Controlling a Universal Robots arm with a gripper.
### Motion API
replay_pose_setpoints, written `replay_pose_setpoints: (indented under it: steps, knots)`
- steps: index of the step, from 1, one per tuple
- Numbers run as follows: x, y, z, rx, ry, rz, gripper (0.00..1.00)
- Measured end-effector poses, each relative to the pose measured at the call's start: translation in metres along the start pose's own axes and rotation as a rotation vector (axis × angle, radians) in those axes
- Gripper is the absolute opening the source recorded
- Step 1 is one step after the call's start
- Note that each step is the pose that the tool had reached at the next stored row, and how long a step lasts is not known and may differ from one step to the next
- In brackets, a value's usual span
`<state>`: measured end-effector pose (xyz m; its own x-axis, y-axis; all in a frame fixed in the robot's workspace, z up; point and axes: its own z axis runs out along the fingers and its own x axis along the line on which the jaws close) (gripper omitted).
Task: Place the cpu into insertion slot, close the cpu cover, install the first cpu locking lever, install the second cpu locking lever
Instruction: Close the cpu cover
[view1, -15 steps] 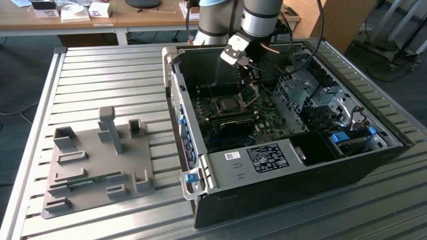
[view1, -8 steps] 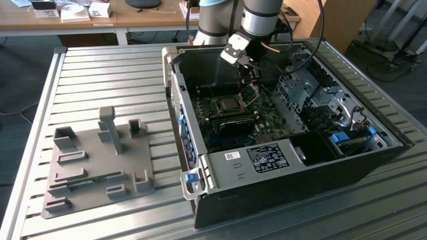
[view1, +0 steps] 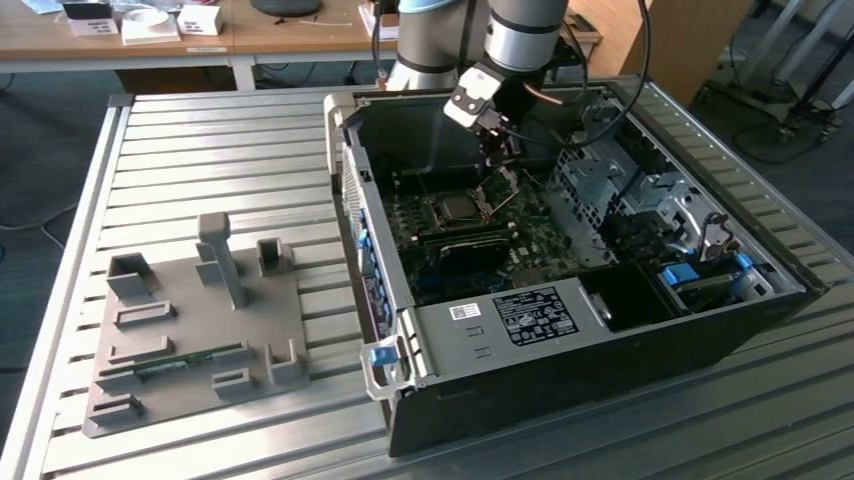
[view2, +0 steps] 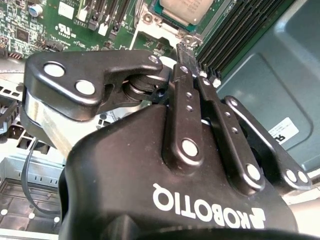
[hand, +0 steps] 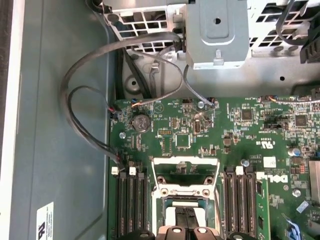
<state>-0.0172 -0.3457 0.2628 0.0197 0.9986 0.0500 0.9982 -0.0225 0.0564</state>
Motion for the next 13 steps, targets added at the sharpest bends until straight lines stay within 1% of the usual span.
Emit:
replay_pose_setpoints:
  steps: [13]
  knots:
    - [0.0004,0.0181,0.0011,0.0000,0.0001,0.000,0.11]
